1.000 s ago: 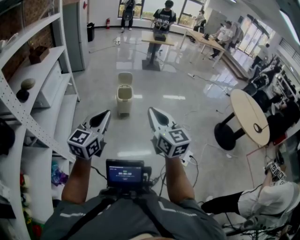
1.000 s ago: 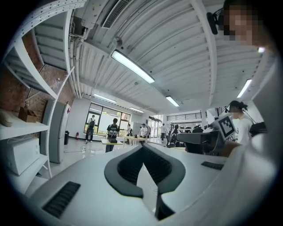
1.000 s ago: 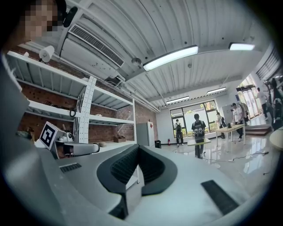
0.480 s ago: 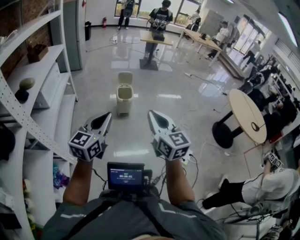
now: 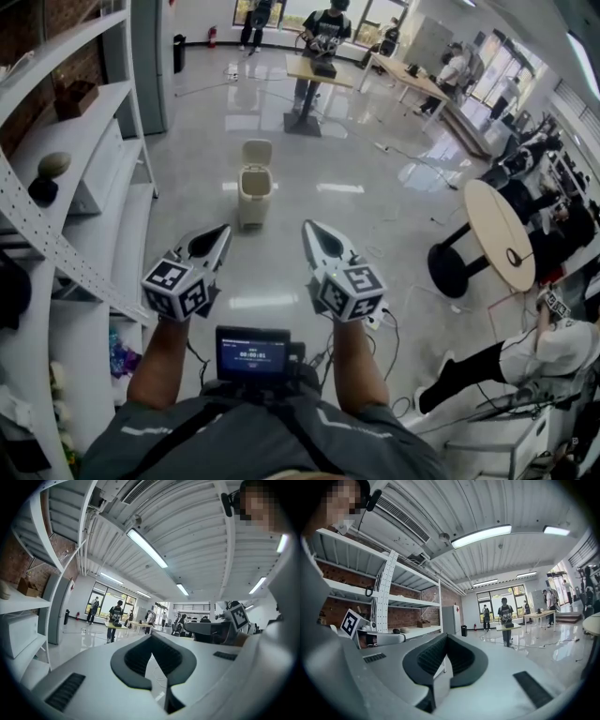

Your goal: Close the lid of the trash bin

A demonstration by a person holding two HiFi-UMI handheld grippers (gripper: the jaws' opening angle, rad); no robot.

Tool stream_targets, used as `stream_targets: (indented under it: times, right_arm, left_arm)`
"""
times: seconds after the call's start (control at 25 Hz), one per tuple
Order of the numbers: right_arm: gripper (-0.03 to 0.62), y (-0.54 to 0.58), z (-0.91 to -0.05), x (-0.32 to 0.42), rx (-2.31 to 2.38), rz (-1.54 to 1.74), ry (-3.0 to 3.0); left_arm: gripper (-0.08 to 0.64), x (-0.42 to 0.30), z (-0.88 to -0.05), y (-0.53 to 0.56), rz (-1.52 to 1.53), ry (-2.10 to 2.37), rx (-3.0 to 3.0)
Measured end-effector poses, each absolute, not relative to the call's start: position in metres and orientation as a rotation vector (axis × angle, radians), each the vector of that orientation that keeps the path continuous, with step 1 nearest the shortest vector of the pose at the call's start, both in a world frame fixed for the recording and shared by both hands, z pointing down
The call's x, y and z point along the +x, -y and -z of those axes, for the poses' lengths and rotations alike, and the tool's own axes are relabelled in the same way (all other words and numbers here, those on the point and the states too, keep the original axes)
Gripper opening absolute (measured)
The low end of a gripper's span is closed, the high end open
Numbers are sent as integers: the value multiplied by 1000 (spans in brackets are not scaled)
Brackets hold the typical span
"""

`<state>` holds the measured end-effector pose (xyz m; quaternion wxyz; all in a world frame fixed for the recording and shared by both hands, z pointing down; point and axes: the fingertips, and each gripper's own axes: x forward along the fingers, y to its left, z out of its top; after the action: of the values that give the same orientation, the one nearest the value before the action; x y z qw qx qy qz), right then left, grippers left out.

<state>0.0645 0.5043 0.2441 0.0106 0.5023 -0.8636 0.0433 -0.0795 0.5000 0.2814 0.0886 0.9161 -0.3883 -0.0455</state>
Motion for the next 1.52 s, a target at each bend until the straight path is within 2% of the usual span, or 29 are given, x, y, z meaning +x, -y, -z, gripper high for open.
stream_targets:
  times: [0.36,1.08,1.52]
  right_arm:
    - [11,-433,-242,80,1517,-171,2763]
    - [11,-237,-233,170,1417,-202,2881]
    - [11,-128,-231,159,1457,-203,2842]
  left_arm:
    - [-3,-61,-274,-438,109,1225,2720]
    - [-3,23,-269,-240,64,1329,2665]
    - [-3,16,-283,-128,43,1264,2659]
